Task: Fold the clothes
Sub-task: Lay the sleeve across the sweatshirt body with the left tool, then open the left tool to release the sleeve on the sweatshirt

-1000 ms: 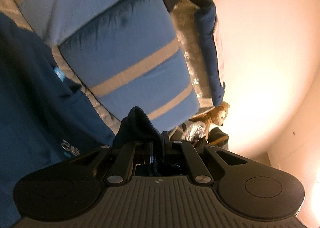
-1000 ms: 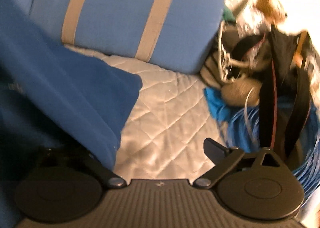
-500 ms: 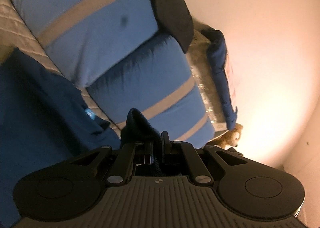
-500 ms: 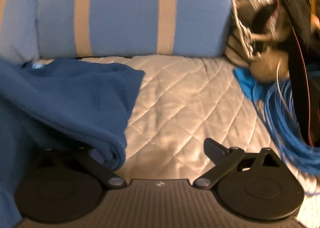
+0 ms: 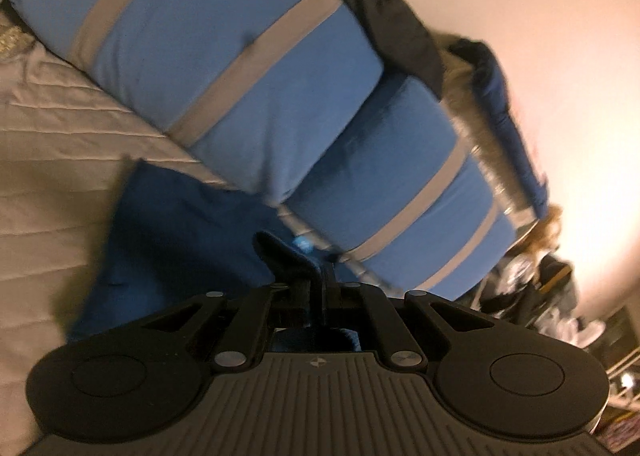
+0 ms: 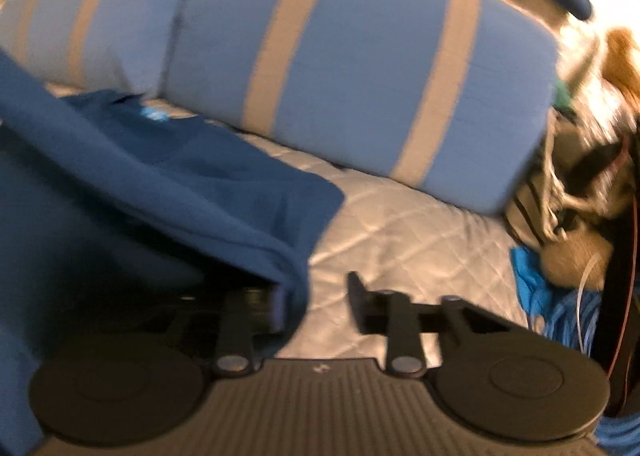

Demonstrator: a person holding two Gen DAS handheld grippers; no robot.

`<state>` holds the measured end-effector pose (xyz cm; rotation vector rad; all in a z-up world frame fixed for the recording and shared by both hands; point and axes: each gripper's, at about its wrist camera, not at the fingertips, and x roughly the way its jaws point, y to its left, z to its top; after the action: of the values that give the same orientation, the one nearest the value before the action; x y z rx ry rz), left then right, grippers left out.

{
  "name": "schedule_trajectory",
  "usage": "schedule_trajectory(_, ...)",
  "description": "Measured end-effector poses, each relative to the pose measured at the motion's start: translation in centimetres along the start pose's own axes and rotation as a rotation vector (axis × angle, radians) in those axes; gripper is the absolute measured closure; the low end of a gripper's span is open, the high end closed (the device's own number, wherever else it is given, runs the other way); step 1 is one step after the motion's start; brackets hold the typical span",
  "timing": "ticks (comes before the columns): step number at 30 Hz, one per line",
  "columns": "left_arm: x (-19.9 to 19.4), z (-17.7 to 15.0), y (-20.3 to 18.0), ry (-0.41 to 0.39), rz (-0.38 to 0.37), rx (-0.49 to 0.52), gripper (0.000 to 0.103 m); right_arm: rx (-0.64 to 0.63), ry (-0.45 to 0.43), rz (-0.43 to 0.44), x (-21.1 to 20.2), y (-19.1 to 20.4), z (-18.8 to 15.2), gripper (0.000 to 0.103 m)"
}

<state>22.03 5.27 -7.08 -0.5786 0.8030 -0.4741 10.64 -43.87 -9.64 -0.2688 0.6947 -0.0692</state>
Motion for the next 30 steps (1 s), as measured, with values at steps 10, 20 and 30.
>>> schedule_trajectory(10,0.0,-3.6,5.3,0.067,0.16,0.196,0.098,-0.331,-0.136,-0.028,-1.5,5.1,-1.5,0.071)
schedule_trajectory(20,2.4,-9.0,6.7,0.142,0.308,0.49,0.097,-0.335,-0.068,-0.03,0.4,4.6,-3.5,0.035)
schedule_trajectory(30,3.0,-9.7,7.4,0.177,0.307,0.483,0.096,-0.426,-0.087,-0.106,0.6,4.6,-3.8,0.031)
